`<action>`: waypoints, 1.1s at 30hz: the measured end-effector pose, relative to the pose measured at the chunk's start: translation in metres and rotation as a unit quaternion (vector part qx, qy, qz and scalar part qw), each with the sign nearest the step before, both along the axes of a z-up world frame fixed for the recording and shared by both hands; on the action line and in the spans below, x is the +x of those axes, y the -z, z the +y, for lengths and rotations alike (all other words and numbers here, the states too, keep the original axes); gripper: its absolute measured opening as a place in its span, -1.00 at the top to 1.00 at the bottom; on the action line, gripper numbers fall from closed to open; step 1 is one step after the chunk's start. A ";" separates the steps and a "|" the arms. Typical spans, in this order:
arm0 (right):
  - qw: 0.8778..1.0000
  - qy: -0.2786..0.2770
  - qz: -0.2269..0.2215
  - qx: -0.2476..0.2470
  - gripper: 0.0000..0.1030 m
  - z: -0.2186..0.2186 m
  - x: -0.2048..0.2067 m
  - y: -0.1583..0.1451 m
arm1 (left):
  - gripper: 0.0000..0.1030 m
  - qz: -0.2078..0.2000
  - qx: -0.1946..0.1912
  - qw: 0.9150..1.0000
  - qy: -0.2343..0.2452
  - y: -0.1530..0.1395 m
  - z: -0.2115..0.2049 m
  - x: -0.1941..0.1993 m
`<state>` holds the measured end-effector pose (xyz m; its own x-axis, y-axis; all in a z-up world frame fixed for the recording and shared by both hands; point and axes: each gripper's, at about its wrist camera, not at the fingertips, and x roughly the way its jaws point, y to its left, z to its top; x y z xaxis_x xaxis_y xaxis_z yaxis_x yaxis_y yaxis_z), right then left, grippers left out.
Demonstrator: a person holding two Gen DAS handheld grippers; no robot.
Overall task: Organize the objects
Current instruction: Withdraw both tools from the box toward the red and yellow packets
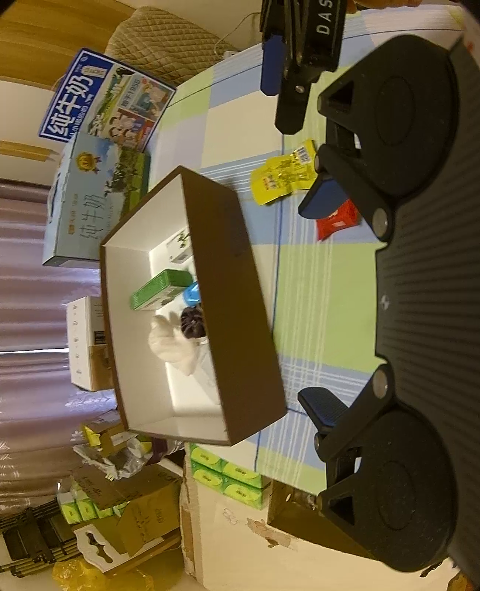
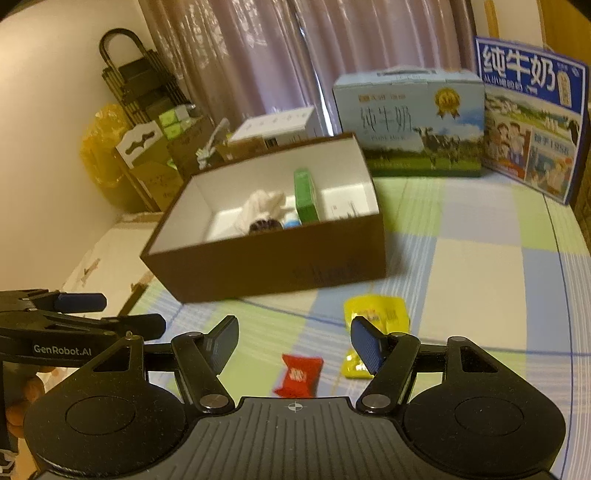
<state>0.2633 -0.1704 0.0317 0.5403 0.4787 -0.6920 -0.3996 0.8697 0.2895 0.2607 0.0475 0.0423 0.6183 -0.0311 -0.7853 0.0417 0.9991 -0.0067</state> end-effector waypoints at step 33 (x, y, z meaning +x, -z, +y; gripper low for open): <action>0.986 0.110 0.107 -0.064 -0.25 -0.060 0.009 0.078 | -0.35 0.111 -0.024 0.988 0.100 0.111 -0.067 0.046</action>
